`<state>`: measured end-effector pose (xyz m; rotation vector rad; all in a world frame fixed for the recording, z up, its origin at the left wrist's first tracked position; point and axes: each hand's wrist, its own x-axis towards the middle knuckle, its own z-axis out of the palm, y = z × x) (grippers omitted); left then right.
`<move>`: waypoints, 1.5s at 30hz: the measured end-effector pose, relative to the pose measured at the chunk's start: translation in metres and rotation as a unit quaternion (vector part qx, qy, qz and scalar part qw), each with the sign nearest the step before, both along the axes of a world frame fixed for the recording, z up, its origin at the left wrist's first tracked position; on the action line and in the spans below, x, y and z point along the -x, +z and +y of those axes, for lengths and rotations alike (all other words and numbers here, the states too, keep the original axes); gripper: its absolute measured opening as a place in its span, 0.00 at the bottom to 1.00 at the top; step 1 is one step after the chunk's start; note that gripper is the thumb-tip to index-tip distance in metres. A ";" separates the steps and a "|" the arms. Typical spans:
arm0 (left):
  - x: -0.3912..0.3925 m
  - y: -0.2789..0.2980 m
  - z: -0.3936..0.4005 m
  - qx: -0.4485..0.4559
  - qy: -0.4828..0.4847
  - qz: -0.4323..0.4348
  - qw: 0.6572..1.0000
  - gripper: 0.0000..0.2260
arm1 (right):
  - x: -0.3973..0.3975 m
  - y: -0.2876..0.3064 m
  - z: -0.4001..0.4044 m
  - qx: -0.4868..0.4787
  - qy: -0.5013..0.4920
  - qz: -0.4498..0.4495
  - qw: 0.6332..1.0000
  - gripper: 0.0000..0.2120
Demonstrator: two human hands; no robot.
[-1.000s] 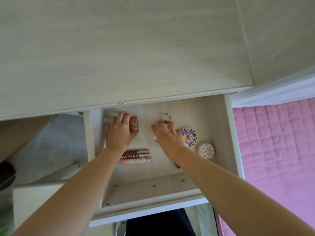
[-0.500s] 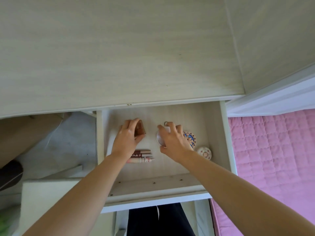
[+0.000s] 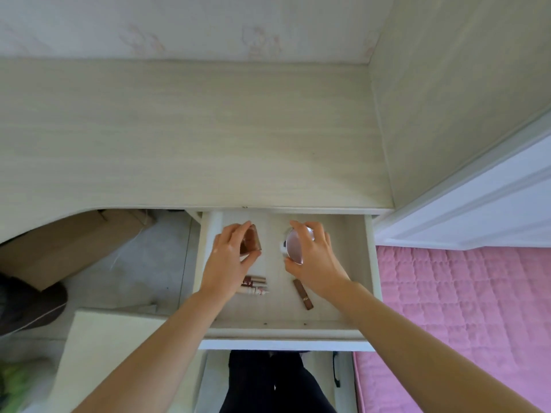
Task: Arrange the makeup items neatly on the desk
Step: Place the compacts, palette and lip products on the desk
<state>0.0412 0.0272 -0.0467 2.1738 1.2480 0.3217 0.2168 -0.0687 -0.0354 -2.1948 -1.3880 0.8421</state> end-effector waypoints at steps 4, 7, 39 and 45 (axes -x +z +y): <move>0.001 0.023 0.006 -0.040 -0.001 -0.001 0.999 0.27 | -0.002 0.022 0.012 -0.044 0.001 -0.007 0.999 0.35; 0.001 0.036 0.019 -0.064 -0.010 0.010 0.998 0.27 | -0.004 0.035 0.028 -0.065 0.014 -0.030 0.997 0.35; -0.039 -0.003 0.241 -0.091 -0.148 0.153 0.973 0.27 | -0.021 0.015 0.243 0.057 0.137 -0.269 0.952 0.37; -0.036 -0.006 0.234 -0.112 -0.149 0.138 0.973 0.26 | -0.019 0.007 0.237 0.060 0.172 -0.272 0.945 0.37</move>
